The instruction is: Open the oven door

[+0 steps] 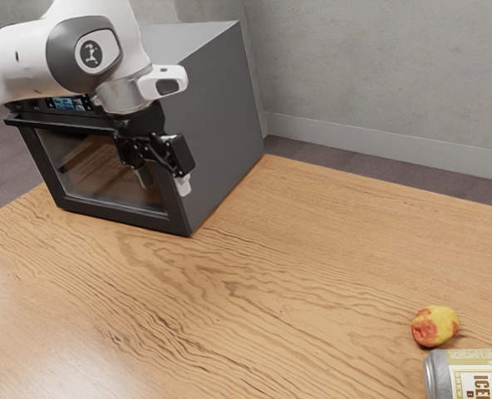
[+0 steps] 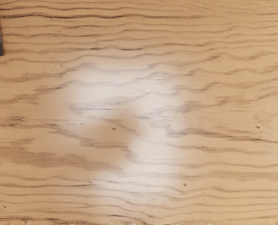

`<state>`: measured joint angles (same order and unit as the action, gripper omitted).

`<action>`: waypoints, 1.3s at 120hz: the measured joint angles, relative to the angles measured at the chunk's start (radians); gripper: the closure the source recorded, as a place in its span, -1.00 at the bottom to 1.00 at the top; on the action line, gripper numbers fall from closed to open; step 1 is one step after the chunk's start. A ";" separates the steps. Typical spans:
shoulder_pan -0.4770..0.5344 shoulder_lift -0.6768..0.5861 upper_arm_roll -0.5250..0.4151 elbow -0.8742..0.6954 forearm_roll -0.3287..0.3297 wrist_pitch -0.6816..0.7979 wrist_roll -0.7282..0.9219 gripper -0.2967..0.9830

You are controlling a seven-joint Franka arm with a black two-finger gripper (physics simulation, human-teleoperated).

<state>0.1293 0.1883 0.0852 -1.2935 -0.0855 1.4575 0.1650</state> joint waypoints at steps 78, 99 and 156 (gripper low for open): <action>-0.023 -0.457 0.221 -0.392 0.158 0.183 0.737 -0.54; -0.016 -0.426 0.318 -0.424 0.156 0.413 1.024 -0.54; -0.009 -0.247 0.533 -0.347 -0.051 0.673 1.495 -0.54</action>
<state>0.1205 -0.0583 0.6177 -1.6403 -0.1365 2.1305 1.6599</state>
